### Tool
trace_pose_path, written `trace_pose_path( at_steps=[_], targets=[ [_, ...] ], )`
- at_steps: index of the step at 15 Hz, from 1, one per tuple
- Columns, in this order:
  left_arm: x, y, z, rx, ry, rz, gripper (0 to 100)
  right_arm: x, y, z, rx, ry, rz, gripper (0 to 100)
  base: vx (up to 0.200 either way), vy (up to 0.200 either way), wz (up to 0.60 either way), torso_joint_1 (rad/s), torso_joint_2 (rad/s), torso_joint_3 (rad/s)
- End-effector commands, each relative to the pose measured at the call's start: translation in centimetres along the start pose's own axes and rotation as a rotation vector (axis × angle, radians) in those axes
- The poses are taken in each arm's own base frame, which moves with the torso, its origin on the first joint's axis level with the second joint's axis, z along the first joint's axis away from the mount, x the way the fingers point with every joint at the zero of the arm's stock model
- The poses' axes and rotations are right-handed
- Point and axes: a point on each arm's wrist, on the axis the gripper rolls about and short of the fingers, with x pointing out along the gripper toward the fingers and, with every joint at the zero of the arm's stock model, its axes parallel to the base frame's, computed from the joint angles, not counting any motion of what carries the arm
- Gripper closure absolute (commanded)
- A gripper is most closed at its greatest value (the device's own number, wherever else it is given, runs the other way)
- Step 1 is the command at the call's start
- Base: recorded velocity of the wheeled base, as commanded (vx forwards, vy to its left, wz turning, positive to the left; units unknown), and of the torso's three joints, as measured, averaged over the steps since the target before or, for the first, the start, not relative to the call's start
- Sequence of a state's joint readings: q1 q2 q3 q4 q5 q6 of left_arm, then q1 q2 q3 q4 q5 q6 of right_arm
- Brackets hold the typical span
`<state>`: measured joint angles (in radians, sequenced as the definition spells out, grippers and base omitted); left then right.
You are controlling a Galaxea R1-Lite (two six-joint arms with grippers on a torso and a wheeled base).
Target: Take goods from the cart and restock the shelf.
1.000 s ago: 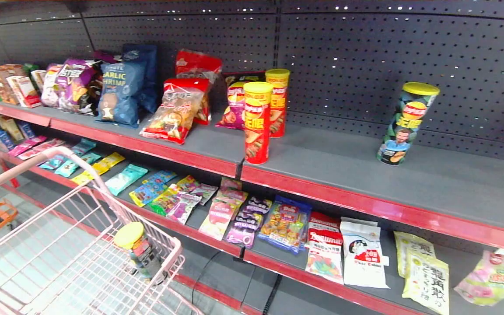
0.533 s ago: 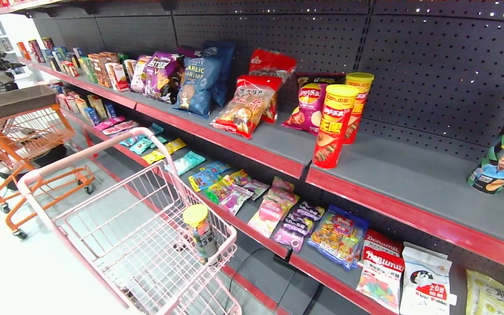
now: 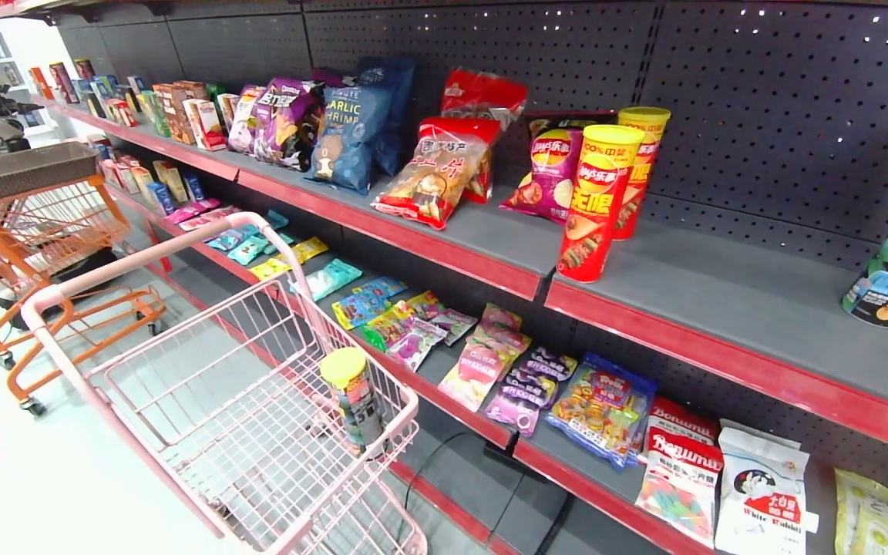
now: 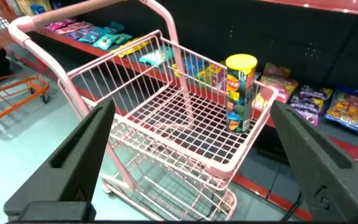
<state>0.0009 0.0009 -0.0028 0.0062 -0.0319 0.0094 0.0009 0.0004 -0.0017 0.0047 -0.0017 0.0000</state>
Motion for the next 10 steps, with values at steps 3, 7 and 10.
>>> trace_pose_path(
  at_steps=[3,7,10],
  targets=[
    [0.00,0.00,0.01,0.000,0.000,0.000,0,0.01,0.00,0.00,0.000,0.001,0.001,0,0.000,0.000,0.00,-0.181,0.45,0.269],
    [0.01,-0.01,0.01,0.000,0.002,-0.001,0,0.01,0.00,0.00,0.000,0.001,0.001,0,0.000,0.000,0.00,-0.201,0.54,0.342],
    [0.03,0.00,0.02,0.000,0.003,-0.001,0,0.01,0.00,0.00,0.000,0.001,0.001,0,0.000,0.000,0.00,-0.191,0.54,0.351]
  ],
)
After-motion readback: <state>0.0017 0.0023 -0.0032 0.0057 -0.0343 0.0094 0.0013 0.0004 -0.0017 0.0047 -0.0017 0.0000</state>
